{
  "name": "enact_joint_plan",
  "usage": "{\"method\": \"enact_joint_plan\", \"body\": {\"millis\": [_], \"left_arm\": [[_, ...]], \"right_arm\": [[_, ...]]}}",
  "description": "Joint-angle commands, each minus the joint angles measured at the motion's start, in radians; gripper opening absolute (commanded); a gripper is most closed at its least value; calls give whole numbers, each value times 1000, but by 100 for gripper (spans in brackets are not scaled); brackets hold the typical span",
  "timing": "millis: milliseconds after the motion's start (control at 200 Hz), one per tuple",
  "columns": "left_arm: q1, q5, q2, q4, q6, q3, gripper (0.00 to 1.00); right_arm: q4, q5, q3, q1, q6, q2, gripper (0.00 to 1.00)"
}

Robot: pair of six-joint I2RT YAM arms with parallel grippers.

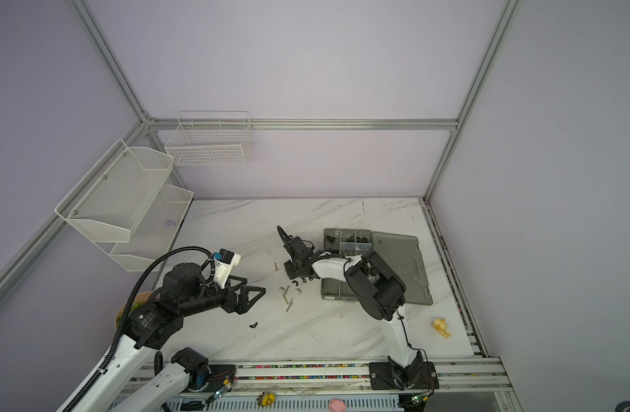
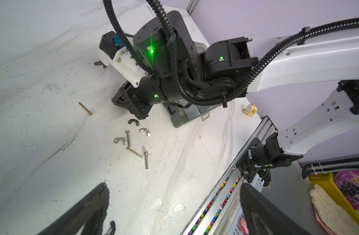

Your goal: Sort the screws and nuts into containers

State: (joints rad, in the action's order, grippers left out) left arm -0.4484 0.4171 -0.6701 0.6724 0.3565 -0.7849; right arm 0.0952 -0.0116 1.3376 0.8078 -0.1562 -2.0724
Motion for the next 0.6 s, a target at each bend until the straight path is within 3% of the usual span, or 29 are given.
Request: {"method": "enact_joint_plan", "body": {"millis": [0,300,460,595], "left_arm": [[-6,5,3,-22,3,27,100],[-6,4,3,-23,4,28,100],[-6,16,1,-23,2,27,100],[-7,40,5,-34,3,31,100]], "right_arm": [[43,12,-7,11,6,0,12],[46,32,-48,-16,-32,189,6],[42,-14,-138,-162,-76,357,4],[94,16,-231,-331,-101,490,3]]}}
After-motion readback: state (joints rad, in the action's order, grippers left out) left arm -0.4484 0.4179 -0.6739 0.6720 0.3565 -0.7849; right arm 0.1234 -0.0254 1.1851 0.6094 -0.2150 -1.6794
